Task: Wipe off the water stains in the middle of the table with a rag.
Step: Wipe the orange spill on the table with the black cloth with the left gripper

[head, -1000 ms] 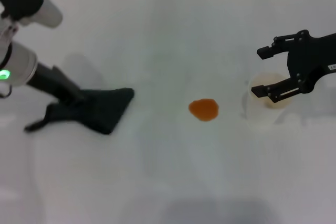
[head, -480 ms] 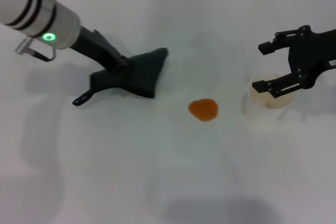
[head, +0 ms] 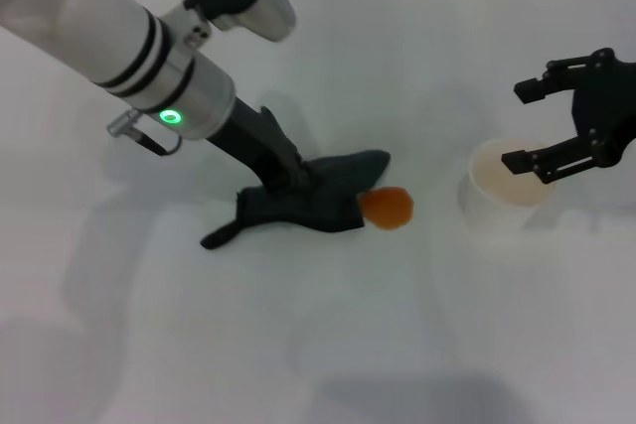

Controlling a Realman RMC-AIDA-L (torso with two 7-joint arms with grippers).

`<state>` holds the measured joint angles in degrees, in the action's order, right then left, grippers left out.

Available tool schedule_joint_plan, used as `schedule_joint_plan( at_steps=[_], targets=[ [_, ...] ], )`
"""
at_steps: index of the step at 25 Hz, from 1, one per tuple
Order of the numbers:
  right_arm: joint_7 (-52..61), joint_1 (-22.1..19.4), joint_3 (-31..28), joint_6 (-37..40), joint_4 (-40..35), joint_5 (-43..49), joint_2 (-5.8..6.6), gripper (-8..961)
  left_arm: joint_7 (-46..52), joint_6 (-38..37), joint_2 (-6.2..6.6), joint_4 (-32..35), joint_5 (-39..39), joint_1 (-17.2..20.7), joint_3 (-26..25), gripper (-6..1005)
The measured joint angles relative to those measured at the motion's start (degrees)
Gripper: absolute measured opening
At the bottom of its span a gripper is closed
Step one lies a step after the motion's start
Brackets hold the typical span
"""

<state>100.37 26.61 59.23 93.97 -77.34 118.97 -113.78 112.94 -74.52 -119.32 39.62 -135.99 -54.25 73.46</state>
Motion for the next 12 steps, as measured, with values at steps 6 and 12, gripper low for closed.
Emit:
schedule_joint_plan(
  at_steps=[6,12],
  targets=[
    [-0.40,-0.24,-0.55,0.20,0.09,0.03,0.41,869,-2.23,-2.24,-0.13,-0.27,5.82,0.06,5.71,56],
    [0.24,-0.20,-0.79,0.78,0.51,1.35,1.21,869,-1.98,-3.91,-0.20,0.38,9.13,0.78,11.67,57]
  ],
)
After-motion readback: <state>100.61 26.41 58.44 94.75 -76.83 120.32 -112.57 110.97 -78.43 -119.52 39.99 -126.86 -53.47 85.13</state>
